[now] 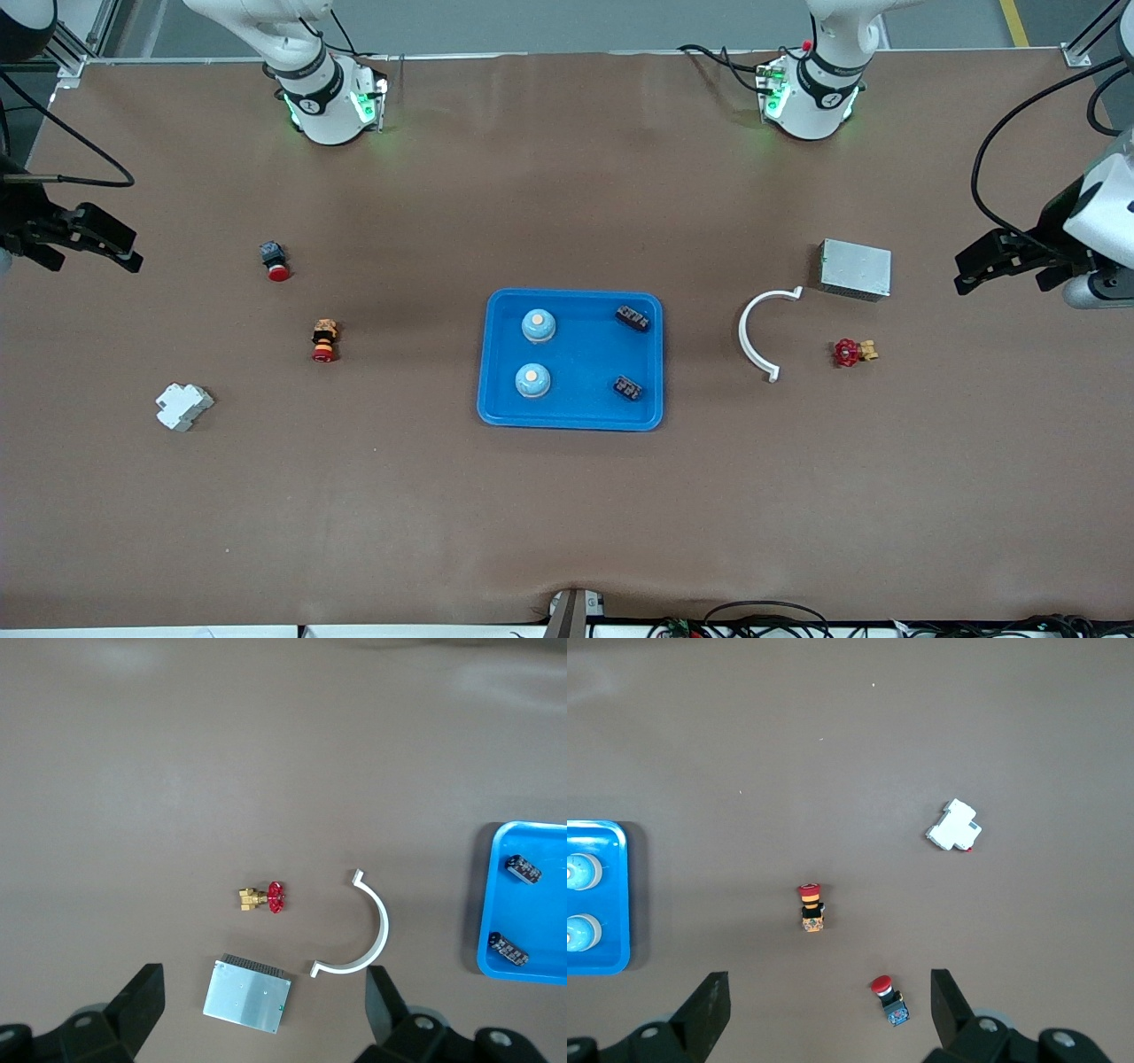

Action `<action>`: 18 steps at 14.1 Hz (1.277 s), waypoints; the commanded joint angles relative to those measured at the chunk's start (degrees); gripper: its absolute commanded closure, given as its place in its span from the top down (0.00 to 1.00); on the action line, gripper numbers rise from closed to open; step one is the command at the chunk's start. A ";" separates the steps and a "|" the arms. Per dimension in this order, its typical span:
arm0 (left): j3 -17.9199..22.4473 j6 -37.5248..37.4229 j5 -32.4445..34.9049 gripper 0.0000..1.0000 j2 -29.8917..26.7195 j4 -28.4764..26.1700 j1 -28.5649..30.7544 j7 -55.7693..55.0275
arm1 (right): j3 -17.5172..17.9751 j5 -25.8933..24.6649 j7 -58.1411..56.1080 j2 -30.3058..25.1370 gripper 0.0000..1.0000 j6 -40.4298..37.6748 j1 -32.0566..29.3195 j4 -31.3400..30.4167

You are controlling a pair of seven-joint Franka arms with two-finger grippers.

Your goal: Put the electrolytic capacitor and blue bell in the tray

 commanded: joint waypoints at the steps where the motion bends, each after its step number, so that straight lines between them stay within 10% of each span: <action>1: -0.27 -0.64 -1.34 1.00 -0.01 1.00 -0.33 0.65 | 0.19 0.44 0.59 -0.49 1.00 0.66 -0.04 -0.66; 18: 14.47 -0.64 -1.25 1.00 -0.10 1.09 -14.65 0.91 | 0.19 0.44 0.24 -0.31 1.00 0.14 2.34 -0.66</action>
